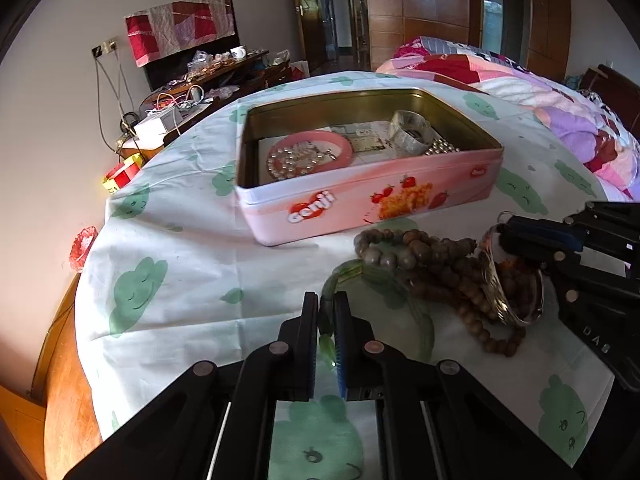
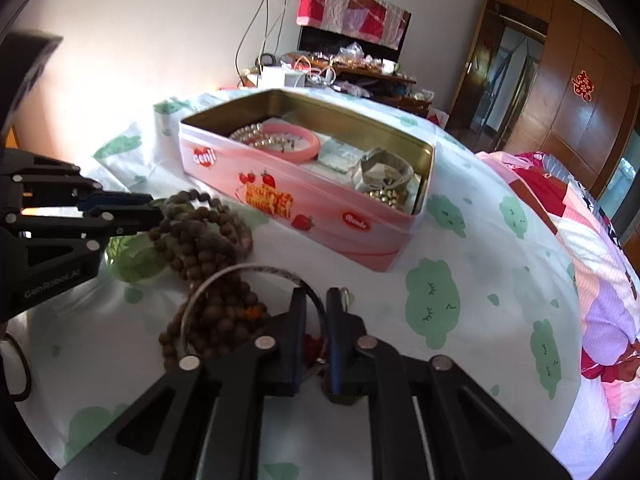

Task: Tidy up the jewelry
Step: 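Grasp the silver bangle with the right gripper while the left gripper grasps the green jade bangle, then lift the jade bangle with the left gripper while the right gripper carries the silver bangle toward the tin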

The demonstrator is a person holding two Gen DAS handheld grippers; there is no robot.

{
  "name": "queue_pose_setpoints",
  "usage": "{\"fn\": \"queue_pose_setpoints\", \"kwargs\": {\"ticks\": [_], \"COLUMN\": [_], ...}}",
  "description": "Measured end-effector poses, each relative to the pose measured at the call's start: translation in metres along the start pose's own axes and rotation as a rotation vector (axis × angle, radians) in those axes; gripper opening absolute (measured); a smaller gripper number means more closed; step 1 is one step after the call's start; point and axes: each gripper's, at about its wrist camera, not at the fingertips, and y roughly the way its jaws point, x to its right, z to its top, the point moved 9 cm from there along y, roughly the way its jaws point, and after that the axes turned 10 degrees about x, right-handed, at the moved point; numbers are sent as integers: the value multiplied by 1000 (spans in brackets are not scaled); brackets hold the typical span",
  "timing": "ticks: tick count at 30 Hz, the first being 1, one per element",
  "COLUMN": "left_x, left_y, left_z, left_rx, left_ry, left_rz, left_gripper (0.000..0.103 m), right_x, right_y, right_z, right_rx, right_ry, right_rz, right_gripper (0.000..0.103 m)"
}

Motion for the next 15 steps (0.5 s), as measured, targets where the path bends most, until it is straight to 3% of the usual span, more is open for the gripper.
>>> {"fn": "queue_pose_setpoints", "kwargs": {"ticks": [15], "left_x": [-32], "left_y": [-34], "left_z": [21], "left_rx": [101], "left_ry": [-25], "left_rz": [80], "left_gripper": [6], "right_x": [10], "right_y": [-21], "right_z": [13], "right_rx": [96], "right_ry": [94], "right_rz": [-4], "right_gripper": [7]}}
